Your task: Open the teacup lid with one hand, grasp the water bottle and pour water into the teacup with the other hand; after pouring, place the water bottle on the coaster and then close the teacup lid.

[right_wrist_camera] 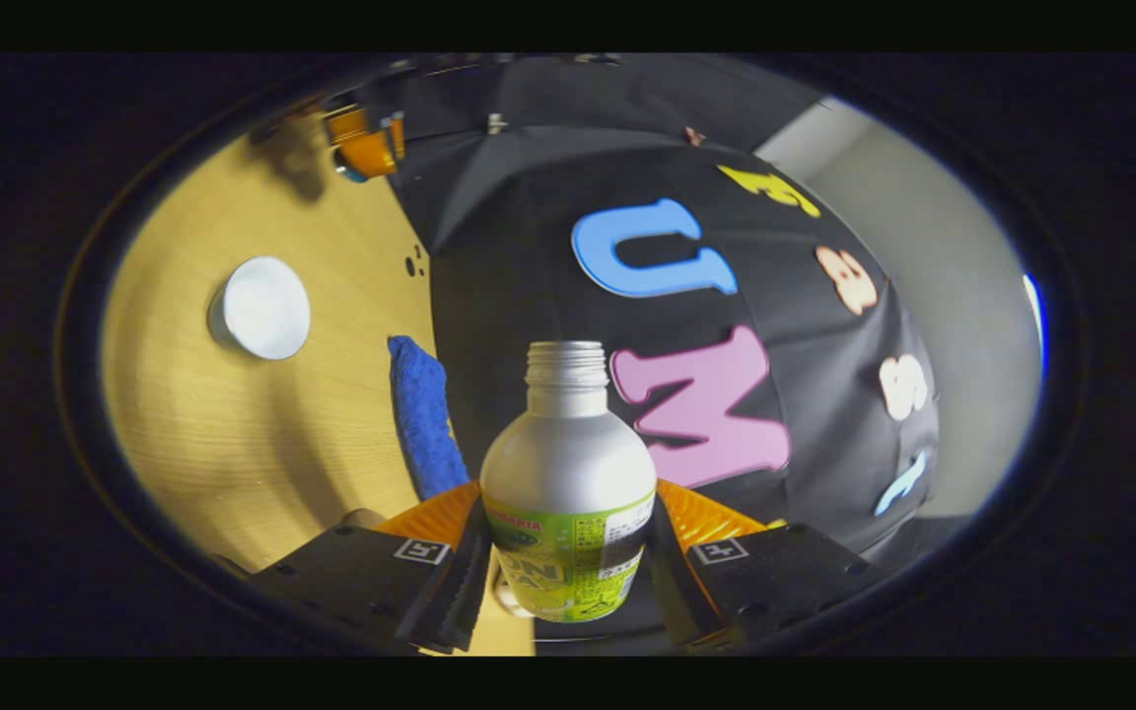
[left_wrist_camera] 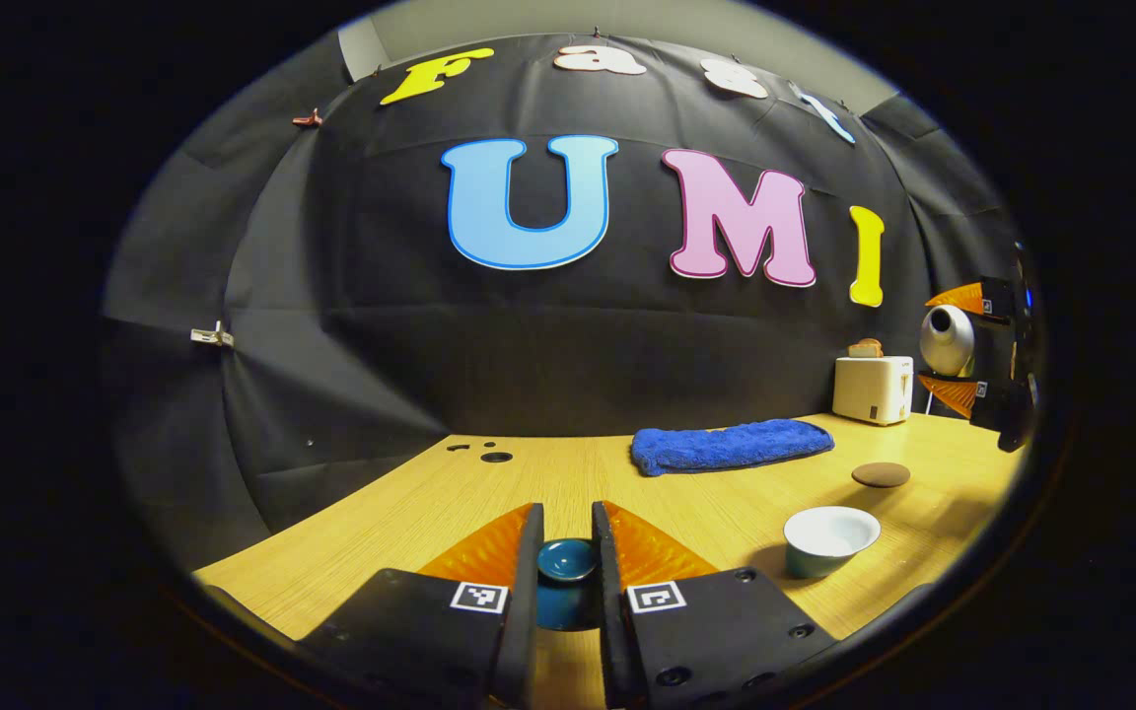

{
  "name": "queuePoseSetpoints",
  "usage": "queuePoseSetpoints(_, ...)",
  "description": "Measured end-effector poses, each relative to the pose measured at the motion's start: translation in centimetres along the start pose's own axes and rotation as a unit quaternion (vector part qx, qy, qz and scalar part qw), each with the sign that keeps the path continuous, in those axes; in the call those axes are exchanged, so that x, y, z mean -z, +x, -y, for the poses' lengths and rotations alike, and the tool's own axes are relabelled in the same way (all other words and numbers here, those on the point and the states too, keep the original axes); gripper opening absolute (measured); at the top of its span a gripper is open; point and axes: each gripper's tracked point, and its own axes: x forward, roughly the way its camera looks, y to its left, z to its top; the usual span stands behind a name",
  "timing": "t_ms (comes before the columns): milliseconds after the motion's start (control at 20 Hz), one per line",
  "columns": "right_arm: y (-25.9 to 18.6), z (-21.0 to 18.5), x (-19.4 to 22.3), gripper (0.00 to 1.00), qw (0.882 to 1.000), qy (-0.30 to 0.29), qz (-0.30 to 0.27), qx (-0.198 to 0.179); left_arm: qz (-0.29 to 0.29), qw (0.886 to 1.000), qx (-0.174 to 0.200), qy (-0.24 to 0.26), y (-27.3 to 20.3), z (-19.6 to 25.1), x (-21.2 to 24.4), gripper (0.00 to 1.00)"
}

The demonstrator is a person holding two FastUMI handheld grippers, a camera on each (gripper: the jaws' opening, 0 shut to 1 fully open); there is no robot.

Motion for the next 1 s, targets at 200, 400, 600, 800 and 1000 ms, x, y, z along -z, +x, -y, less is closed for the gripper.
queuePoseSetpoints(200, -1.3, 0.7, 1.5, 0.73, 0.985, 0.171, -0.029, -0.019, 0.001, 1.000, -0.015, 0.001, -0.2, -0.5, -0.1, 0.30)
queuePoseSetpoints(400, -1.7, -0.3, 3.3, 0.74, 0.939, 0.335, -0.061, -0.054, 0.001, 1.000, -0.023, 0.001, -0.3, -0.8, -0.1, 0.30)
queuePoseSetpoints(600, -1.6, -1.1, 5.1, 0.74, 0.886, 0.453, -0.072, -0.071, 0.001, 1.000, -0.027, 0.001, -0.3, -0.9, -0.1, 0.30)
queuePoseSetpoints(800, 0.1, -2.0, 5.4, 0.74, 0.820, 0.563, -0.054, -0.083, 0.000, 1.000, -0.029, 0.001, -0.3, -0.9, -0.1, 0.30)
queuePoseSetpoints(1000, 3.2, -2.1, 7.0, 0.74, 0.806, 0.587, -0.036, -0.068, 0.001, 0.999, -0.033, 0.001, -0.3, -1.1, -0.1, 0.30)
